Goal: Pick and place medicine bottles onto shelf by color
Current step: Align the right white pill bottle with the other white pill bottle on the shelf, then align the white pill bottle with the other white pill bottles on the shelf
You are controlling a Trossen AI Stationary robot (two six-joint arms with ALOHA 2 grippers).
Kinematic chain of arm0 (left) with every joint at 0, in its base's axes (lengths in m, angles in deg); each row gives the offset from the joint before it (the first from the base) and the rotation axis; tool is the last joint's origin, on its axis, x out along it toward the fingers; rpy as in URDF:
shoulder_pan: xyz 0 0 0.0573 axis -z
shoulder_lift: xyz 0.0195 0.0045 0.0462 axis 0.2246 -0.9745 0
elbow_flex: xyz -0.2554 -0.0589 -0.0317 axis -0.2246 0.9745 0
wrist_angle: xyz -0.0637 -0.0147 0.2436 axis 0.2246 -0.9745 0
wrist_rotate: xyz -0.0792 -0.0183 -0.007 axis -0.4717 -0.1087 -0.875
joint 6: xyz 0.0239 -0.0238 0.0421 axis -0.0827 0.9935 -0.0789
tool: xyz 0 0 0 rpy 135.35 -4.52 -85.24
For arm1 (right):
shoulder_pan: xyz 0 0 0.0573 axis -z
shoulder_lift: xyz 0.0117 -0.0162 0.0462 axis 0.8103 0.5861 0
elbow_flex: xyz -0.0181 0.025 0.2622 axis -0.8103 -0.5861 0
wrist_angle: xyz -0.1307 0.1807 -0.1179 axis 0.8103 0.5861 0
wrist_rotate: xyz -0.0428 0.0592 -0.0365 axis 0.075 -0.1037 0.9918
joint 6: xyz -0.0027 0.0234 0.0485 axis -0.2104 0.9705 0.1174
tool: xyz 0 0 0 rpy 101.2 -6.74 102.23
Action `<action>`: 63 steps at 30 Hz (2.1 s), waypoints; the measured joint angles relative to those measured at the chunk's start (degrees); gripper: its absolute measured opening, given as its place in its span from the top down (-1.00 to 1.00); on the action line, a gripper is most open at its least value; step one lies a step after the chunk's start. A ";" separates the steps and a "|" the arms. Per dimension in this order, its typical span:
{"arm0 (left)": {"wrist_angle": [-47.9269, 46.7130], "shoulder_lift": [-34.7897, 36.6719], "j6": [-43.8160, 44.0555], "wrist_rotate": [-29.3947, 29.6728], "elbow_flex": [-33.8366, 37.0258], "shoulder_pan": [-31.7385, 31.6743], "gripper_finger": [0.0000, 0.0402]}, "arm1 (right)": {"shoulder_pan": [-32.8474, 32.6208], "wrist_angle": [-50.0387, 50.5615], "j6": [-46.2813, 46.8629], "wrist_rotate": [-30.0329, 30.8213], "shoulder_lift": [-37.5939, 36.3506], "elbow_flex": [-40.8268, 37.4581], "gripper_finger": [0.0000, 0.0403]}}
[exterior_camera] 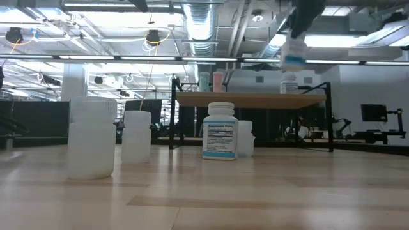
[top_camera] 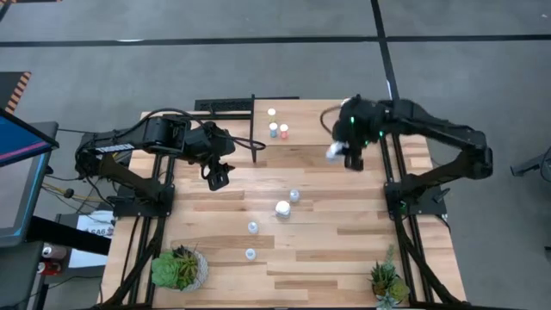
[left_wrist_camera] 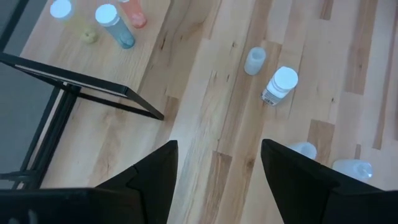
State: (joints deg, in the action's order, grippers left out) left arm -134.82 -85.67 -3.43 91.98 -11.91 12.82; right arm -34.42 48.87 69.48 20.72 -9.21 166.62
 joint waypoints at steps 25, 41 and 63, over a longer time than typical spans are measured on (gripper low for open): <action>1.08 0.00 -0.34 -0.20 0.00 0.01 -0.08 | 22.83 -2.51 -13.75 -0.34 9.56 -0.10 -0.16; 1.06 -0.01 -0.37 -0.37 -0.02 0.00 -0.08 | 21.19 0.41 -13.27 -0.54 9.54 11.66 -0.29; 4.62 -8.18 -6.32 -5.41 -0.09 1.72 -0.08 | 0.08 9.28 10.32 -15.53 -2.83 12.78 -0.29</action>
State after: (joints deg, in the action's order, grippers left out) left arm -130.20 -93.85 -9.75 86.57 -12.00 14.54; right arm -34.34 58.15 79.80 5.19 -12.04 179.40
